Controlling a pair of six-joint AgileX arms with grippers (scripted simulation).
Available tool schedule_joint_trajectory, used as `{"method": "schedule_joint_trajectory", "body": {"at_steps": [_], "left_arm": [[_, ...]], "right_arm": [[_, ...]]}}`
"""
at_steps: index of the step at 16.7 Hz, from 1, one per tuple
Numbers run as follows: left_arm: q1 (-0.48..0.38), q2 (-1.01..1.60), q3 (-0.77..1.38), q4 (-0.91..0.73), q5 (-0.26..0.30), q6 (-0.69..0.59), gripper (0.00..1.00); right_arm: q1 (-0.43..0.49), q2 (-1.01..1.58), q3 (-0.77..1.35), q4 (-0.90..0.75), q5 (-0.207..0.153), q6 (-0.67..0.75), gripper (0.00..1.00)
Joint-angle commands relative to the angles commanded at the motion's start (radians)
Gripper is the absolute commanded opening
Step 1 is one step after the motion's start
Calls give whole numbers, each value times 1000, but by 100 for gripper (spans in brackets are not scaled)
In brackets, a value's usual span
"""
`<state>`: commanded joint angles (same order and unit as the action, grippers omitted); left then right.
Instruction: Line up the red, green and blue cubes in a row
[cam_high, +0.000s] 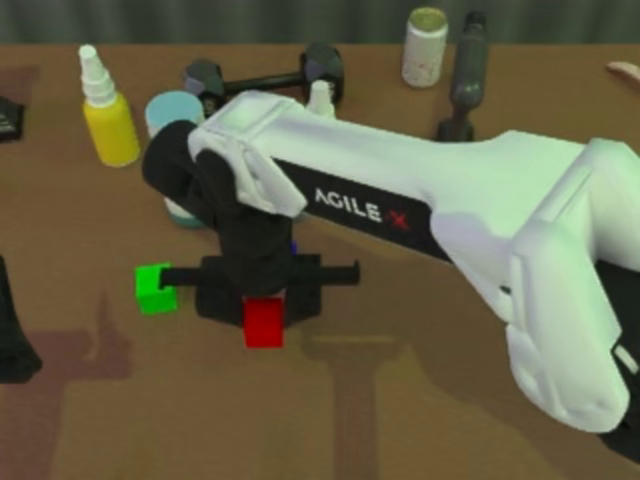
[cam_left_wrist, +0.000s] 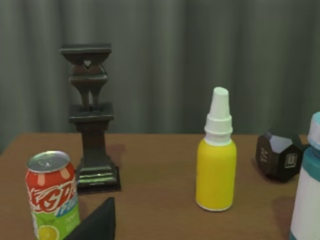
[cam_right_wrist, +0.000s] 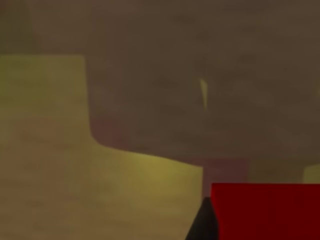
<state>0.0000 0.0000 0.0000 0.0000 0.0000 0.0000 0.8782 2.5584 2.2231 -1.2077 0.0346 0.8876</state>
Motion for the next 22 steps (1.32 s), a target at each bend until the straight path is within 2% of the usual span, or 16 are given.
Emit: {"method": "schedule_joint_trajectory", "body": {"at_steps": [13,22], "left_arm": [[0,0,0,0,0,0,100],[0,0,0,0,0,0,100]], "right_arm": [[0,0,0,0,0,0,98],[-3,0,0,0,0,0,100]]}}
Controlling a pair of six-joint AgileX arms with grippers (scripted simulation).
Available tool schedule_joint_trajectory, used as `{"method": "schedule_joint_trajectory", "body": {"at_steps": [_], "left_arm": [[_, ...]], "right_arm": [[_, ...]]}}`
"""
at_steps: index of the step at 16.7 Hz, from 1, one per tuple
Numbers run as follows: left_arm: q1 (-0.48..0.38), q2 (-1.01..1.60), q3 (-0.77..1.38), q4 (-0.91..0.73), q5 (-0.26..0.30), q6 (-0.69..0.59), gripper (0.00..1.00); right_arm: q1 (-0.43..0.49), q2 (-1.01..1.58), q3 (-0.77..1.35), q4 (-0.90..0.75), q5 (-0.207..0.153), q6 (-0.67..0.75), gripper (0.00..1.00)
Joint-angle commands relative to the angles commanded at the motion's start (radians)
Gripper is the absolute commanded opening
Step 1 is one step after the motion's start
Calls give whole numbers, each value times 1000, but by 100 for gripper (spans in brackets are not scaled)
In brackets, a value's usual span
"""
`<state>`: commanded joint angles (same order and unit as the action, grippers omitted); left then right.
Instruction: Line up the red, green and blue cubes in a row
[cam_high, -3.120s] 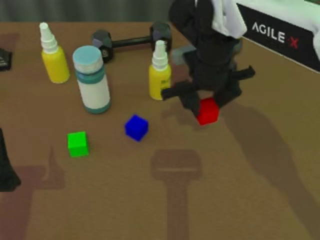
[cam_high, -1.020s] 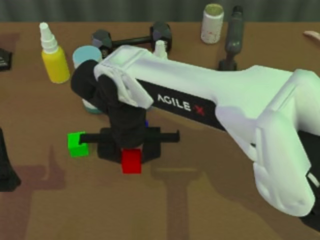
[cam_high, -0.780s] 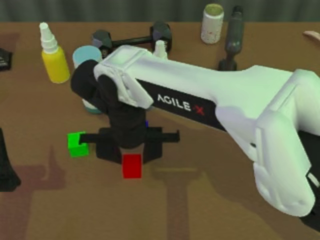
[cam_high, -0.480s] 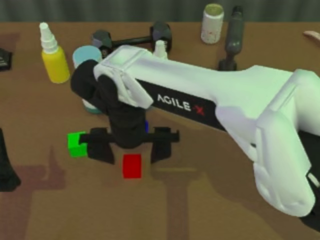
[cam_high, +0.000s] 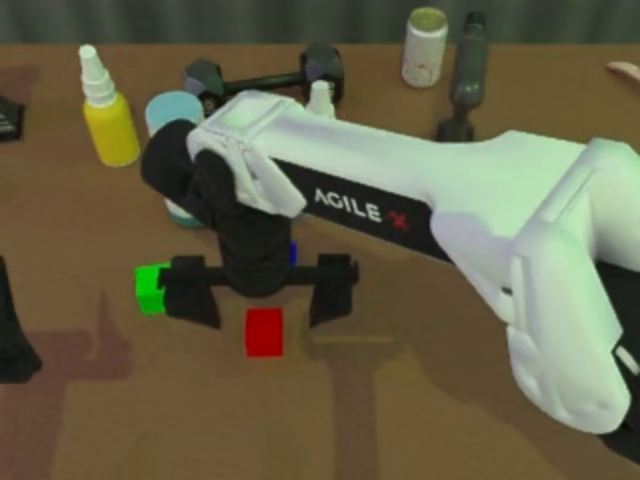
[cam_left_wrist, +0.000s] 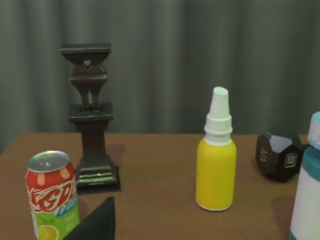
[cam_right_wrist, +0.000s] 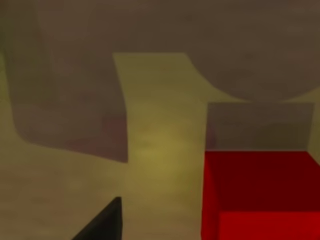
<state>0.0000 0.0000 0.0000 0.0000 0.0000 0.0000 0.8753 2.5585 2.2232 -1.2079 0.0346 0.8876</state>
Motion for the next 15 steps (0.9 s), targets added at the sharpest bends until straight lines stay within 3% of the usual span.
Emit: {"method": "schedule_joint_trajectory", "body": {"at_steps": [9,15], "left_arm": [[0,0,0,0,0,0,100],[0,0,0,0,0,0,100]], "right_arm": [[12,13,273,-263,0,4,100],[7,9,296,-284,0,3,100]]}}
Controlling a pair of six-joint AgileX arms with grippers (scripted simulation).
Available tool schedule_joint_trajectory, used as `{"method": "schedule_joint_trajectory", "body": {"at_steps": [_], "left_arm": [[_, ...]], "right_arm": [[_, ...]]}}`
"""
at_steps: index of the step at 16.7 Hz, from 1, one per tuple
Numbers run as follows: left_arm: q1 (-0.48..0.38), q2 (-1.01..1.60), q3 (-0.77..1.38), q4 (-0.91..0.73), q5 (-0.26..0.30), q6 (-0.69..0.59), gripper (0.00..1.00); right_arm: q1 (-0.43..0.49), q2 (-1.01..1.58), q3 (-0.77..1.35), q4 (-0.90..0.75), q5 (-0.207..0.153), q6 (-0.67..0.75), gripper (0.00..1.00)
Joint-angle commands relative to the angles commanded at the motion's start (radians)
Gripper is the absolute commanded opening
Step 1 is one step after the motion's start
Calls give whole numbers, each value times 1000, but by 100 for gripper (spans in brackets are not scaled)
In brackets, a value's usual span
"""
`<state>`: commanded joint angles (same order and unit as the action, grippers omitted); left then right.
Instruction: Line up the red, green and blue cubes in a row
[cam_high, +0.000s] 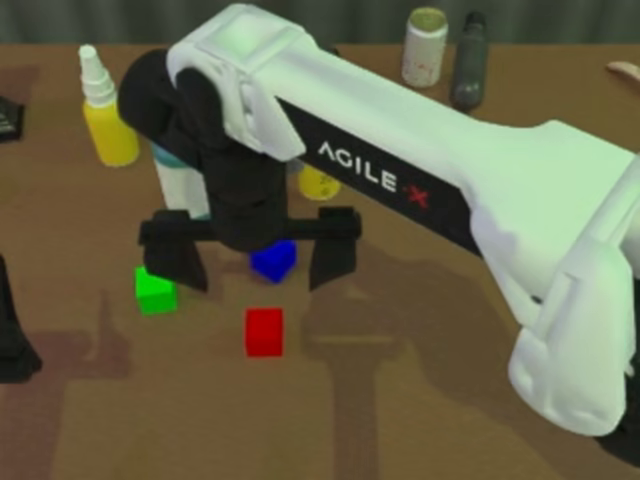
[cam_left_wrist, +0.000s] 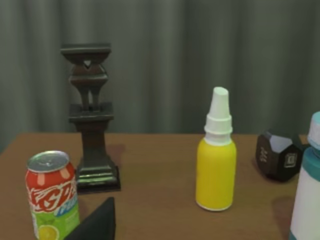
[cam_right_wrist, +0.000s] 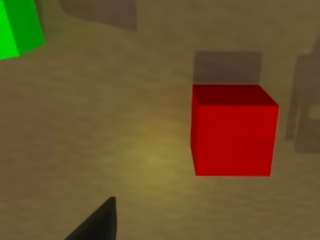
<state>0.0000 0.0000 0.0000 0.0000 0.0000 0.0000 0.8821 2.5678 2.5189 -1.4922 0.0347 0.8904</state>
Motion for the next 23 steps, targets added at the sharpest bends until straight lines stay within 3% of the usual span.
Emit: {"method": "schedule_joint_trajectory", "body": {"at_steps": [3,7,14,18,23], "left_arm": [[-10,42,42,-28,2,-14,100],[-39,204,194,-130,3,-61,100],[-114,770,594,-423,2,-185,100],[-164,1167,843,-621,1,-265,100],[-220,1570,1127,-836,1,-355,100]], "right_arm": [[-21,-57,-51,33,19,-31,100],[-103,-278,-241,154,71,-129,100],[-352,-1003,-899,505,141,-392,100],[-517,-1495,-1394,747,142,-563,100],[-692,-2018,-1951,1052,98,-739,100]]}}
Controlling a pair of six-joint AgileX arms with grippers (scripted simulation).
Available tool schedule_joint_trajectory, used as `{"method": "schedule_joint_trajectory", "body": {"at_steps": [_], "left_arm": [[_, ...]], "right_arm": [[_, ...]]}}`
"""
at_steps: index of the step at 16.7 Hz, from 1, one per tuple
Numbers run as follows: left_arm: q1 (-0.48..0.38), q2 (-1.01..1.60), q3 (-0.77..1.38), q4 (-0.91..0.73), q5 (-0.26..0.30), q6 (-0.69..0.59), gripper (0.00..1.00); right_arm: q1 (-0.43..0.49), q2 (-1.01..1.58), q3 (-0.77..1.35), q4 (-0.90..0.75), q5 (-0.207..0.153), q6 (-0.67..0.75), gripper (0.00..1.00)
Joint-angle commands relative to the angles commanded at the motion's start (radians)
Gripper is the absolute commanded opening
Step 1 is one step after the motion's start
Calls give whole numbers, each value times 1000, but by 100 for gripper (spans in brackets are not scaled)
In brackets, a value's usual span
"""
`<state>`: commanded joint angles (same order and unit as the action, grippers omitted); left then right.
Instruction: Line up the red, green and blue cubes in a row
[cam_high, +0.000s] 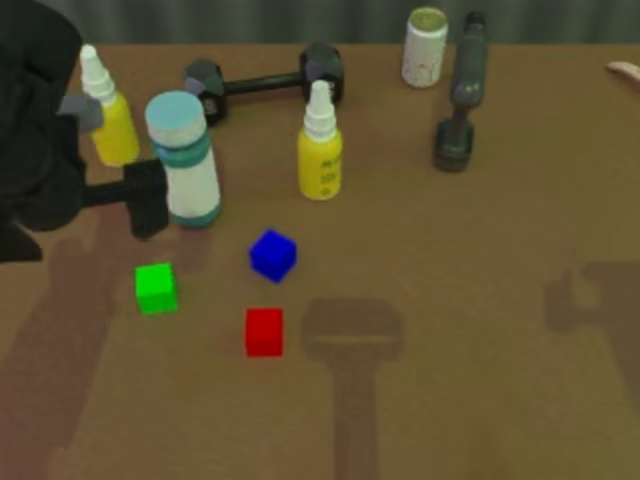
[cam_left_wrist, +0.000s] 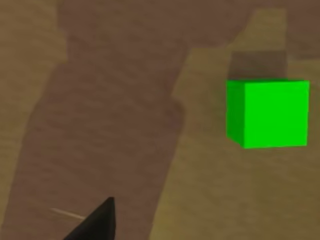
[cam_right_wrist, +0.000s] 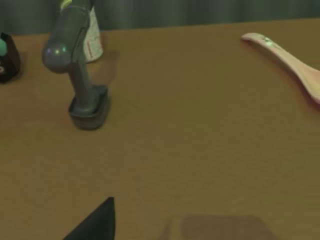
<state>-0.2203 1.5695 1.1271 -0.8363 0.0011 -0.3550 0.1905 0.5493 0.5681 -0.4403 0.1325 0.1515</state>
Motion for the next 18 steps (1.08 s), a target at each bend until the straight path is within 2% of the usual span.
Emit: {"method": "schedule_joint_trajectory", "body": {"at_steps": [5,9,18], "left_arm": [[-41,279,223,-147,0,-68,100],[-58,403,329,-208,0,-99,100],[-59,434,343,-203,0,-104,100]], "right_arm": [[-121,-353,-384,277,-76,-109,100],[-173,-522,-543,418,-124,-147,100],[-180,-549,-568,440,-133,-151,100]]}}
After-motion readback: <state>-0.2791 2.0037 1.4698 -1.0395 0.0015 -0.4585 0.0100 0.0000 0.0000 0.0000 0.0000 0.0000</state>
